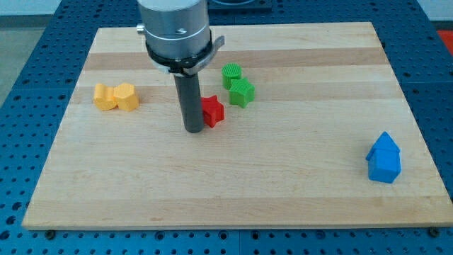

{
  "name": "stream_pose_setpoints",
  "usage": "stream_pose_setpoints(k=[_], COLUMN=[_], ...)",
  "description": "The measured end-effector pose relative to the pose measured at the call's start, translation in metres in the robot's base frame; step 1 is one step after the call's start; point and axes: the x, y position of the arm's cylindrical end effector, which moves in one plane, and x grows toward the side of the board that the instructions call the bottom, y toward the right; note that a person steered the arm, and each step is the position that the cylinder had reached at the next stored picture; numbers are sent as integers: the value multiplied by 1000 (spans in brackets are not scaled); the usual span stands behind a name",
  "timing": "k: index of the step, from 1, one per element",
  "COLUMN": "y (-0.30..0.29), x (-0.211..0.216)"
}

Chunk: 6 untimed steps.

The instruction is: Slide red star to the green star

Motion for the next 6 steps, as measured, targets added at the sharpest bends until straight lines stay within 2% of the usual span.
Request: stream_pose_setpoints(k=[3,5,6], y=[0,14,10], x=[-1,52,37])
